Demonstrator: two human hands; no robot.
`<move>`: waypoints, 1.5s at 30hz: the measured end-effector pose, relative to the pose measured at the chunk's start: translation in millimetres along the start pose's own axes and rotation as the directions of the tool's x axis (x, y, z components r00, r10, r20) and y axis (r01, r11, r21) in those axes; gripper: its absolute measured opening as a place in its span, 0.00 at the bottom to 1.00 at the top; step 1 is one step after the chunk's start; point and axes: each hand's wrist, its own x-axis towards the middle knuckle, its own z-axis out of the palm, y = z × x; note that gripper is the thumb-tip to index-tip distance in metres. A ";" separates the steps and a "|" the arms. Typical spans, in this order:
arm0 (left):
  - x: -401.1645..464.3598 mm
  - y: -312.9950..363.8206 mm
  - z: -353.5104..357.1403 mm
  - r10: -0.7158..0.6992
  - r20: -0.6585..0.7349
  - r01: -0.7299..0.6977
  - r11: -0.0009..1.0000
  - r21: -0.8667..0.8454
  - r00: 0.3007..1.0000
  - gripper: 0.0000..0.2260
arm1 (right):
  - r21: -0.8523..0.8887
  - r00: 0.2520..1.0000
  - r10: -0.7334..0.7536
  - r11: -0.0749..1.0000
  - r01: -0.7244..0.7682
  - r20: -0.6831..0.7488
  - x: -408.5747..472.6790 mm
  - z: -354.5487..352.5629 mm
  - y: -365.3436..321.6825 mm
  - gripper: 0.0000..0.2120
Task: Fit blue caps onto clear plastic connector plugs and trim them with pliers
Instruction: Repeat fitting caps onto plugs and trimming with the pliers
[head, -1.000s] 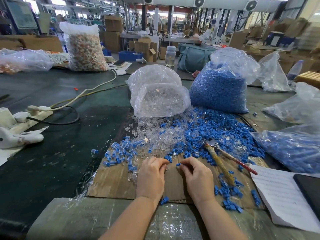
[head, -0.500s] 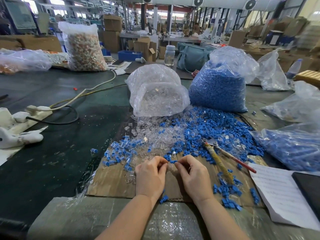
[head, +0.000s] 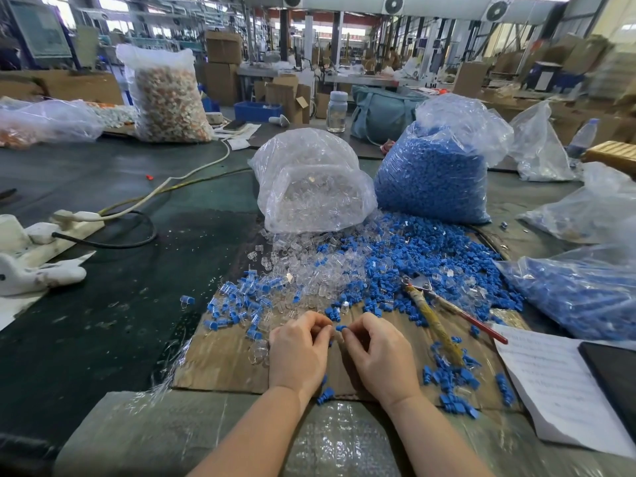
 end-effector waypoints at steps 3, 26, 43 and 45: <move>-0.4 -0.3 -0.3 0.031 0.011 -0.031 0.999 0.023 0.999 0.03 | -0.029 1.000 -0.011 1.000 0.012 0.011 -0.2 0.5 -1.1 0.09; 1.4 -7.3 0.2 0.040 0.049 -0.039 0.999 -0.011 0.998 0.08 | 0.099 0.992 -0.111 0.988 0.117 -0.065 -0.9 -2.8 -2.2 0.05; 1.6 -6.0 -1.0 0.020 0.065 -0.018 0.999 -0.032 0.998 0.11 | 0.095 0.992 -0.117 0.988 0.120 -0.037 -1.4 -3.5 -2.7 0.08; 1.5 -6.3 -0.8 0.016 0.068 -0.014 0.999 -0.033 0.998 0.11 | 0.091 0.992 -0.123 0.988 0.125 -0.031 -1.1 -3.1 -2.7 0.07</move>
